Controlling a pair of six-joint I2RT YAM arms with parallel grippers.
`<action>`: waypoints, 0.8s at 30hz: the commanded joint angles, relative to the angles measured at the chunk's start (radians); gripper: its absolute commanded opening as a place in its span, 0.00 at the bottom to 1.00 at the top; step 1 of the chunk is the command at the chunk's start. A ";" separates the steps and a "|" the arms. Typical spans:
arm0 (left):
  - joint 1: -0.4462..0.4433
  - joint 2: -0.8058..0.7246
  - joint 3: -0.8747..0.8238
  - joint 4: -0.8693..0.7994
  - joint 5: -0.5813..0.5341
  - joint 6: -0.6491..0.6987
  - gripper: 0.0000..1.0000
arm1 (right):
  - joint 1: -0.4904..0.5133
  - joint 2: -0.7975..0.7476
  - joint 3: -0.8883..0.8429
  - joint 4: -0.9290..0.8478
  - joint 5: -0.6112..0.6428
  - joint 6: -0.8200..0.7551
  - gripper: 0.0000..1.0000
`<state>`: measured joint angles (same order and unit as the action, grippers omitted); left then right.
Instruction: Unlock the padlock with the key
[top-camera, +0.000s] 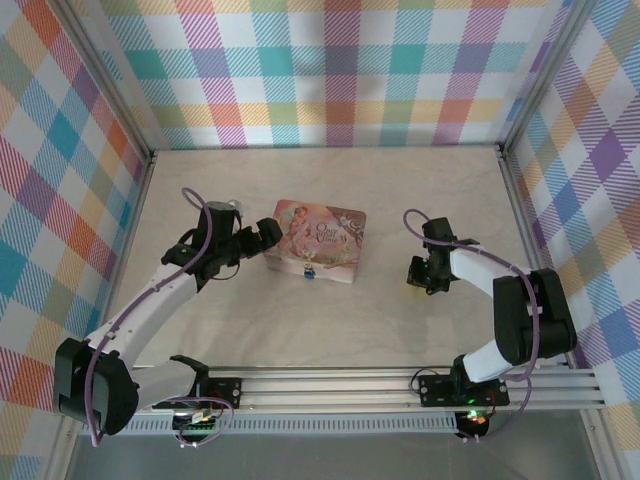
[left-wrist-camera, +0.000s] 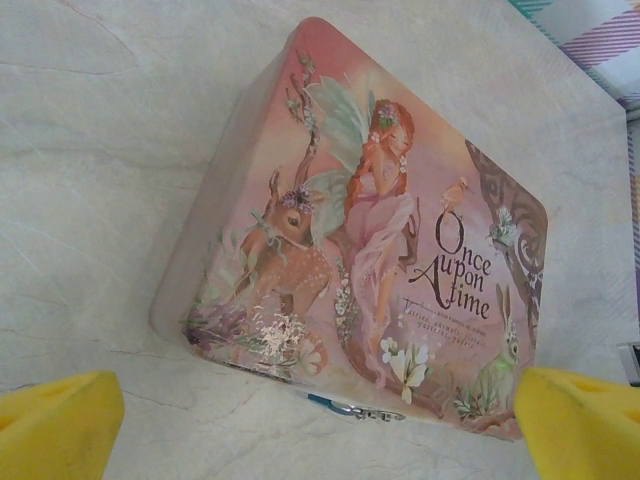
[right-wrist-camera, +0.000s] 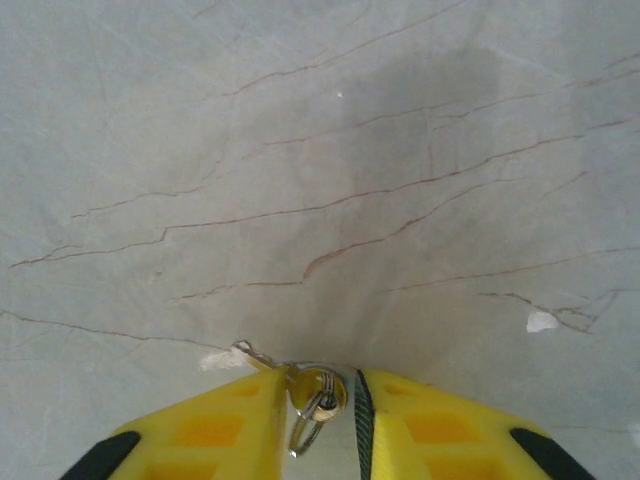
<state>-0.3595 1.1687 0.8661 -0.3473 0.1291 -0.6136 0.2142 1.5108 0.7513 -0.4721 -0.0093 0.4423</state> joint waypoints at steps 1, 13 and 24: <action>-0.007 0.004 0.007 -0.024 -0.007 -0.004 1.00 | 0.002 0.034 0.018 0.012 -0.034 0.006 0.21; -0.007 0.004 0.010 -0.028 -0.009 -0.005 1.00 | 0.002 0.002 0.009 0.020 -0.046 -0.004 0.00; -0.018 -0.002 0.019 0.023 0.039 -0.056 1.00 | 0.003 -0.135 -0.047 0.110 -0.130 0.026 0.00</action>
<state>-0.3630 1.1698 0.8661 -0.3588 0.1413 -0.6415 0.2108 1.4284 0.7307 -0.4126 -0.0780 0.4480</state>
